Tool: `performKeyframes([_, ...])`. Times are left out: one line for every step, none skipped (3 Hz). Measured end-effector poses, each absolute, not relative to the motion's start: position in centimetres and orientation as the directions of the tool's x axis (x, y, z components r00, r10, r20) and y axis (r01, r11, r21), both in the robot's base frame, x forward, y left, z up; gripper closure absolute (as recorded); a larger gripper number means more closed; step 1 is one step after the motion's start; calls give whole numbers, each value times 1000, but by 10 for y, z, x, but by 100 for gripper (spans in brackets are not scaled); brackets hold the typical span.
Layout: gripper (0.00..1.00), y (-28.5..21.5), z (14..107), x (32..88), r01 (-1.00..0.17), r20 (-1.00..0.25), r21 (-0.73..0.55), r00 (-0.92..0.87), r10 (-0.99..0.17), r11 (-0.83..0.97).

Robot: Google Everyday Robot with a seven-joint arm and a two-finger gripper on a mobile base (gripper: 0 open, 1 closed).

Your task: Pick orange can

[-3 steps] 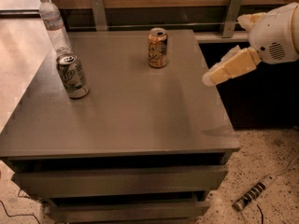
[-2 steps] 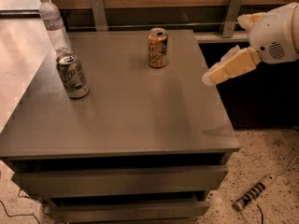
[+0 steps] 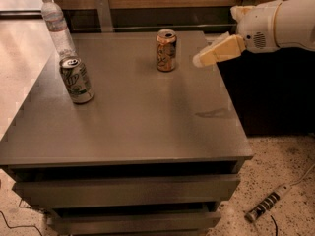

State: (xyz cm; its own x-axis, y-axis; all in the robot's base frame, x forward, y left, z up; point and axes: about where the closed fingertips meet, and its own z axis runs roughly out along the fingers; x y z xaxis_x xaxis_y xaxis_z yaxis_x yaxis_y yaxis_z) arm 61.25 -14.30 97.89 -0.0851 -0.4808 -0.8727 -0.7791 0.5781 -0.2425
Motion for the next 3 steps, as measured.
performKeyframes([0,-124,970,637,-792,-915,-200,-60,-399,577])
performKeyframes([0,-101,954,654,-815,-949,-146,-44,-311,562])
performKeyframes([0,-81,944,673,-836,-977,-122,8,-211,535])
